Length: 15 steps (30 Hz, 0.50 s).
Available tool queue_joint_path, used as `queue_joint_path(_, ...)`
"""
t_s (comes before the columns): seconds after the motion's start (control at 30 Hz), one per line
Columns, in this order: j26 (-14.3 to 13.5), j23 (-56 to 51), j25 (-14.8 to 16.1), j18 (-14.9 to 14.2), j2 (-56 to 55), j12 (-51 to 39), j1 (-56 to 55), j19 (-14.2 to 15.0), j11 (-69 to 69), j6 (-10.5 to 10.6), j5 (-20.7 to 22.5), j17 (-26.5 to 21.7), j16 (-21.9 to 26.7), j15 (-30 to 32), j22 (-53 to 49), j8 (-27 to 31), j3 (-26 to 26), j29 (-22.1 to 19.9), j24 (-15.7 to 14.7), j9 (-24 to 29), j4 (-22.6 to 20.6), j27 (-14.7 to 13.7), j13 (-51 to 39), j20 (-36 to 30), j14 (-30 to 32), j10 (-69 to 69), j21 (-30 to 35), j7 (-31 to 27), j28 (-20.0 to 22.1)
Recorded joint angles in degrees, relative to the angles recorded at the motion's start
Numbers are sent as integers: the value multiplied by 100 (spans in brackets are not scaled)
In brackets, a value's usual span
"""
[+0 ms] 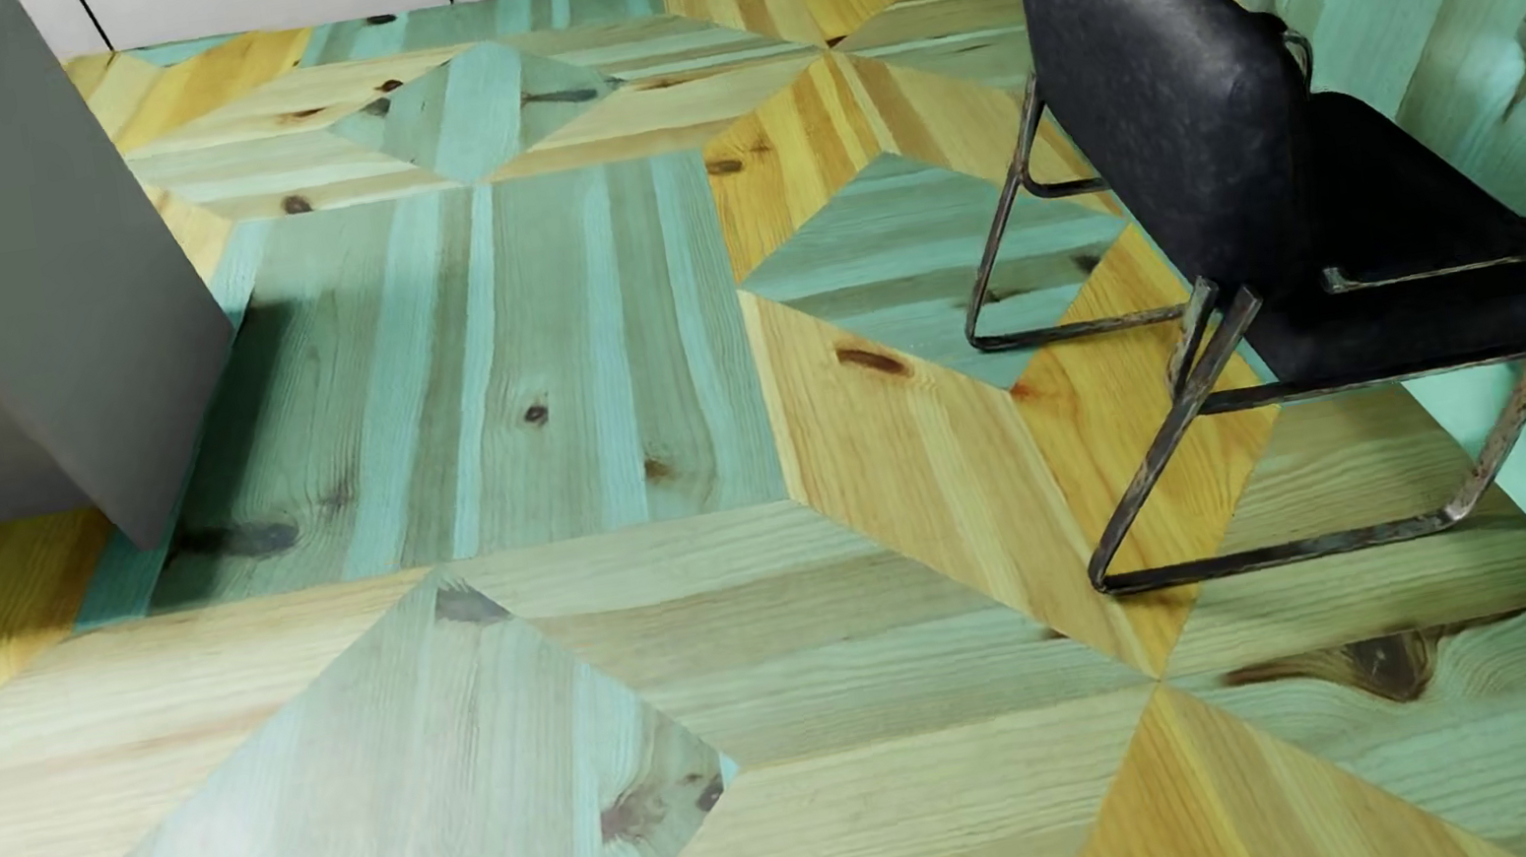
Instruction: Walk towards the counter
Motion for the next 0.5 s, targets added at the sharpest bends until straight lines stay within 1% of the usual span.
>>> queue_joint_path(0.03,0,24,0,0,-529,-31,586,0,-459,102,151,24,43,135,-282,0,-360,0,0,15,-7,0,158,33,-13,-398,50,0,0)
queue_joint_path(0.07,0,237,0,0,-1014,-84,1099,0,-1354,176,253,93,82,454,-551,0,-637,0,0,10,10,0,264,116,-36,-742,78,0,0)
queue_joint_path(0.1,0,220,0,0,-1407,-156,1574,0,-2450,269,328,16,110,759,-826,0,-879,0,0,8,100,0,396,177,-109,-1005,310,0,0)
queue_joint_path(0.13,0,241,0,0,-1616,-244,2076,0,-3615,333,319,-3,138,720,-1036,0,-1152,0,0,19,190,0,524,238,-247,-1226,333,0,0)
queue_joint_path(0.17,0,242,0,0,-1896,-399,2379,0,-4578,291,215,-4,197,11,-1193,0,-1311,0,0,-38,174,0,588,319,-424,-1335,357,0,0)
queue_joint_path(0.2,0,247,0,0,-2110,-544,2617,0,-5145,257,96,-12,245,-1239,-1300,0,-1471,0,0,-86,197,0,633,422,-578,-1333,406,0,0)
queue_joint_path(0.23,0,226,0,0,-2286,-660,2822,0,-5245,263,-38,-43,264,-2151,-1325,0,-1622,0,0,-109,283,0,694,516,-610,-1219,480,0,0)
queue_joint_path(0.27,0,213,0,0,-2420,-718,3055,0,-5202,314,-93,-78,247,-1969,-1274,0,-1776,0,0,-89,419,0,759,621,-424,-1082,530,0,0)
queue_joint_path(0.3,0,252,0,0,-2573,-694,3223,0,-4978,401,-22,-92,207,-931,-1166,0,-1863,0,0,-97,605,0,807,724,60,-816,549,0,0)
queue_joint_path(0.33,0,321,0,0,-2720,-595,3132,0,-4528,554,193,-86,156,213,-1034,0,-1830,0,0,-177,836,0,834,778,870,-241,562,0,0)
queue_joint_path(0.37,0,444,0,0,-2713,-498,2776,0,-4091,733,456,-93,114,827,-784,0,-1707,0,0,-231,1014,0,812,667,1778,684,524,0,0)
queue_joint_path(0.4,0,558,0,0,-2528,-397,2184,0,-3802,855,695,-124,113,851,-554,0,-1538,0,0,-245,1091,0,725,463,2208,1849,408,0,0)
queue_joint_path(0.43,0,588,0,0,-2151,-275,1482,0,-3793,942,933,-126,121,629,-523,0,-1319,0,0,-201,1129,0,598,363,1852,2961,211,0,0)
queue_joint_path(0.47,0,590,0,0,-1532,-192,892,0,-4016,945,1033,-120,138,280,-481,0,-1008,0,0,-104,1041,0,450,194,1055,3656,35,0,0)
queue_joint_path(0.5,0,447,0,0,-877,-70,283,0,-4362,880,1050,-181,165,-152,-444,0,-644,0,0,-74,875,0,295,75,472,3894,53,0,0)
